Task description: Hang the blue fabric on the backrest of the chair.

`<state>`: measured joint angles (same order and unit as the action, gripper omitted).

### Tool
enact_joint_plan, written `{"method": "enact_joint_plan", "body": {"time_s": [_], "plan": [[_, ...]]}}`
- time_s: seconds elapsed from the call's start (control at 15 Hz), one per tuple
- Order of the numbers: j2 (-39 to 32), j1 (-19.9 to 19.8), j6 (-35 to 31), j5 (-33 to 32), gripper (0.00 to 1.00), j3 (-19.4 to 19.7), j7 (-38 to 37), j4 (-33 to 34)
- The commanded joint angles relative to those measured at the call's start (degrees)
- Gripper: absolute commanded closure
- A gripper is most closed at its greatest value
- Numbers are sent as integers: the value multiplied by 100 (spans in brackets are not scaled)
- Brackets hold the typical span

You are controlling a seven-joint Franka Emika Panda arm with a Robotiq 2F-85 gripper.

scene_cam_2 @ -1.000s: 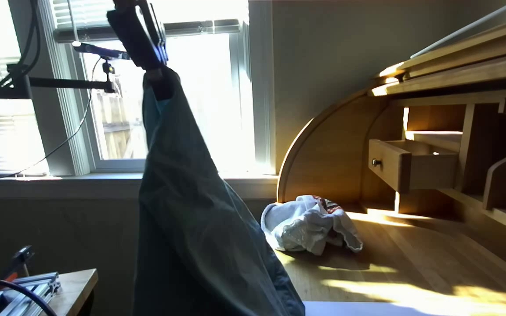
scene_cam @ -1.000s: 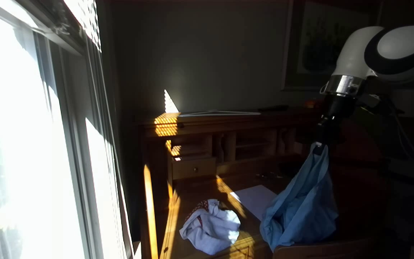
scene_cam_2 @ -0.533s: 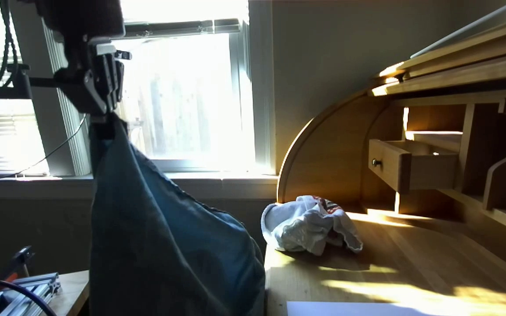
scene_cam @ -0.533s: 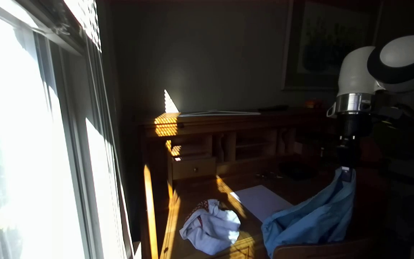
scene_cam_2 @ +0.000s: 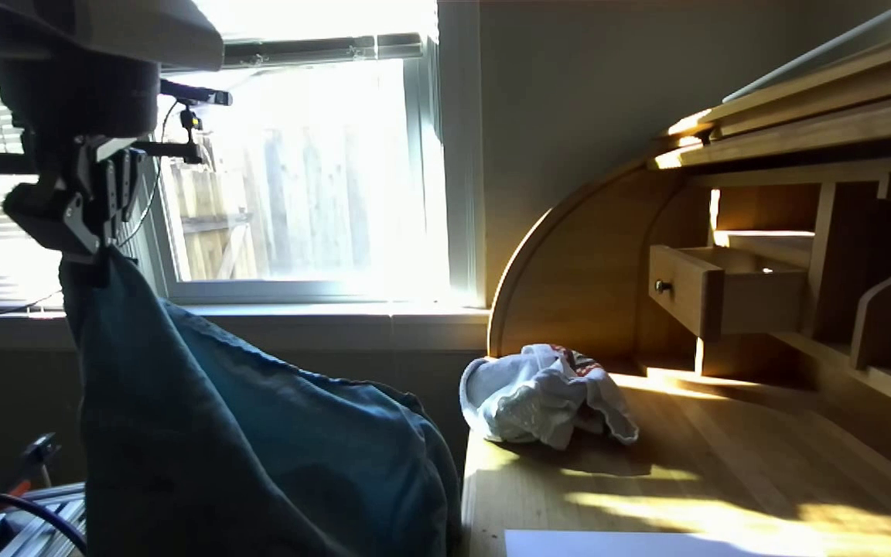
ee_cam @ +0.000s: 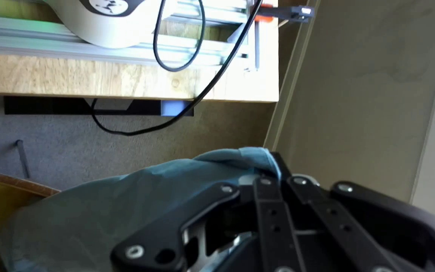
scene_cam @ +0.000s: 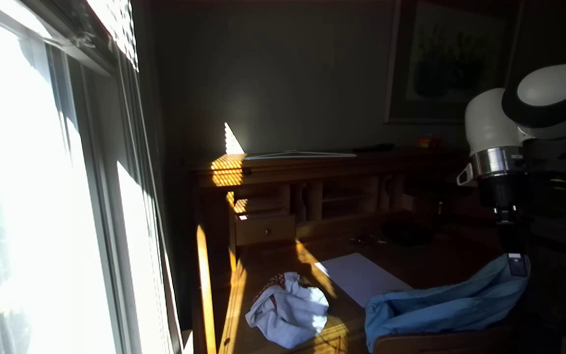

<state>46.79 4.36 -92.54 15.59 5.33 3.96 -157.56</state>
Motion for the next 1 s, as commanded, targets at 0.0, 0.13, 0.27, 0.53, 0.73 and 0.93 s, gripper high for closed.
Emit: {"method": "enact_joint_plan", "body": {"time_s": [0.0,0.13,0.27,0.53,0.73,0.93], "plan": [[-16,-140,138,63,98,-121,114,16],[-25,-137,189,63,98,-128,140,16],[-32,-136,192,64,98,-128,151,16],[-133,-148,512,-180,100,-316,-15,13],[-75,-137,1548,-413,100,-445,-67,1],[-160,-59,2533,-363,100,-442,142,4]]}}
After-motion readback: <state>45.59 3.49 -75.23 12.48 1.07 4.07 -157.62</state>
